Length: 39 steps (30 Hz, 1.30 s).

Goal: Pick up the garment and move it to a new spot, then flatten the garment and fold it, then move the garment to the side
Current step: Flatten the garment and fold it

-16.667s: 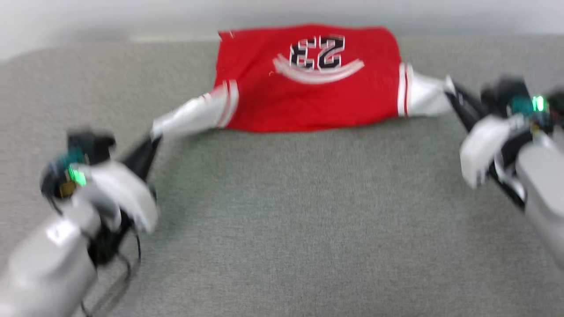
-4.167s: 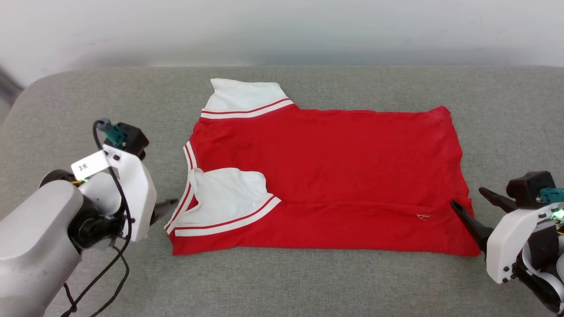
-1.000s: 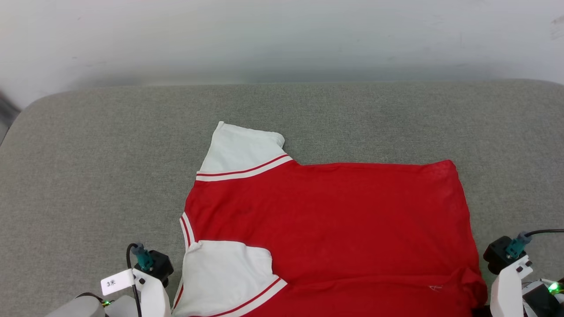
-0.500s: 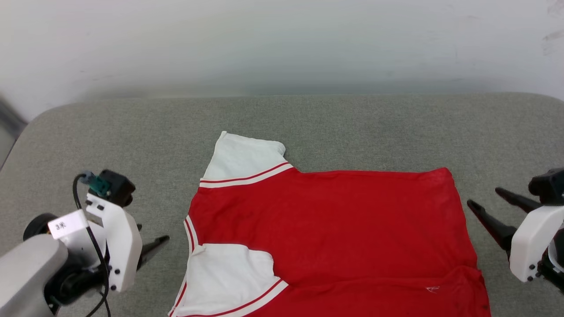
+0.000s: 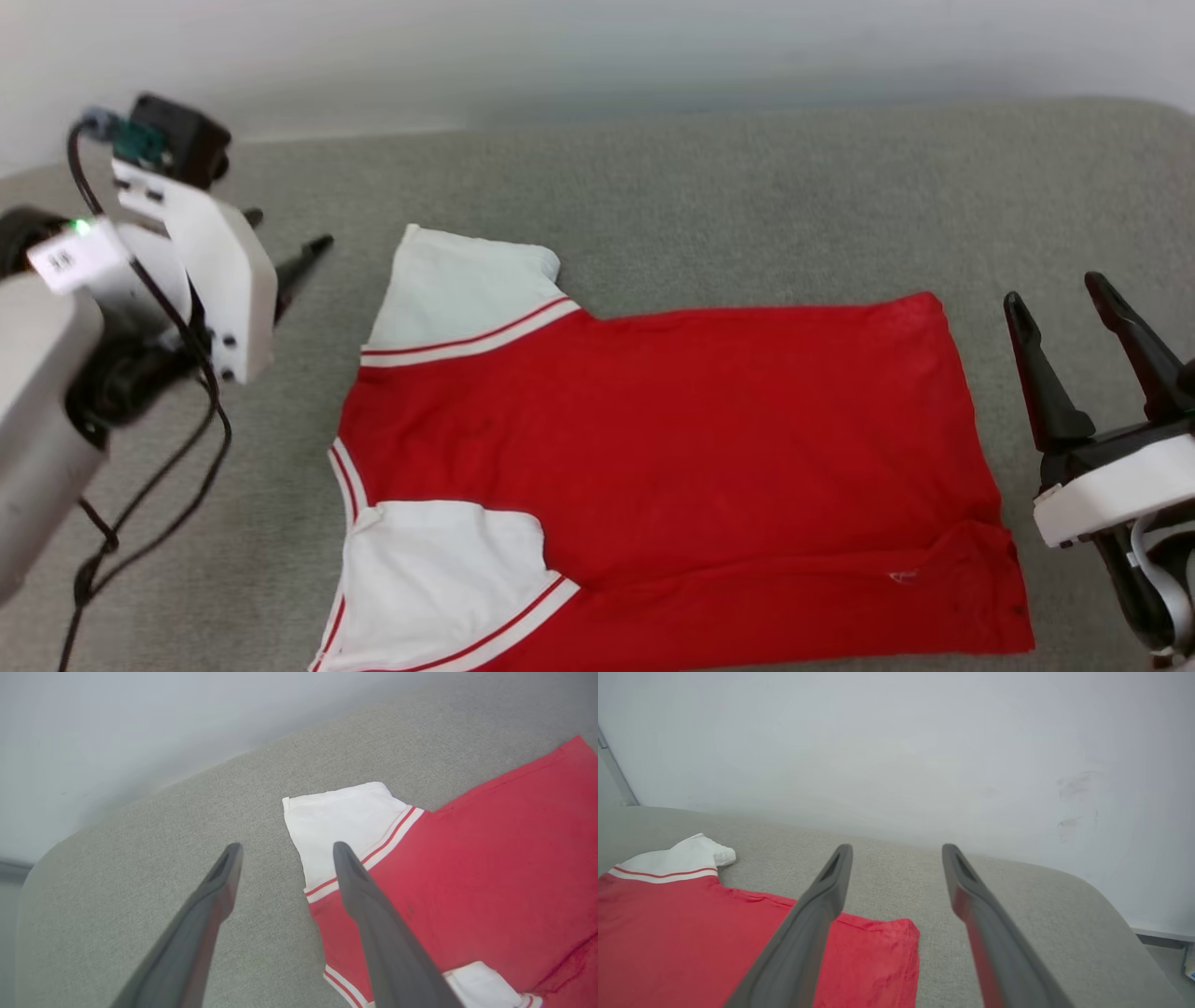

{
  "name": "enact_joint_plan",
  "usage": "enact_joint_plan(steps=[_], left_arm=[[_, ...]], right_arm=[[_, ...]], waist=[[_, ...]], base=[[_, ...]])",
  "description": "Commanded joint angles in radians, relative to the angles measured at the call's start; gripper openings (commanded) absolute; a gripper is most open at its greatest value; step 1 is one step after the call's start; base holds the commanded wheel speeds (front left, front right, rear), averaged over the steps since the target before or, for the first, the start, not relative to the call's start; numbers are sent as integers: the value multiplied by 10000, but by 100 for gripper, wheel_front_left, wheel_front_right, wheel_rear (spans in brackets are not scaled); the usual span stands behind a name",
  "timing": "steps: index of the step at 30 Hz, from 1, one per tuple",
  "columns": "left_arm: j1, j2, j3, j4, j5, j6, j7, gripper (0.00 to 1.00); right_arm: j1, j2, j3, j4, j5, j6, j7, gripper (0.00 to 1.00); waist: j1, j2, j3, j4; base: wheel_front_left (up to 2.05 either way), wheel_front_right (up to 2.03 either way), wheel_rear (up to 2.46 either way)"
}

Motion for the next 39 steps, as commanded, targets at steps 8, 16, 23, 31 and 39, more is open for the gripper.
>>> enact_joint_plan(steps=[8, 16, 23, 31, 39], left_arm=[[-1992, -451, -66, 1146, -434, -254, 2265, 100], [-3334, -607, -341, 2023, -731, -138, 4624, 100], [-3519, -483, -850, 2808, -297, 35, 5416, 100], [-2788, -431, -1078, 3040, -566, -208, 5643, 4], [-2717, -536, -956, 2851, -570, -492, 4957, 0]], right_arm=[[382, 1080, -305, -1155, -920, -3, -239, 100], [-128, 1324, -11, -1317, -939, -5, -369, 100], [-454, 1374, 254, -1079, -918, -3, -581, 100], [-547, 1273, 157, -840, -821, -5, -683, 100], [-1142, 794, -11, -1090, -1080, -5, -264, 100]], waist=[[0, 0, 1915, -993], [0, 0, 3129, -1621], [0, 0, 3654, -1972], [0, 0, 3575, -1987], [0, 0, 3126, -1723]], base=[[0, 0, 0], [0, 0, 0], [0, 0, 0], [0, 0, 0], [0, 0, 0]])
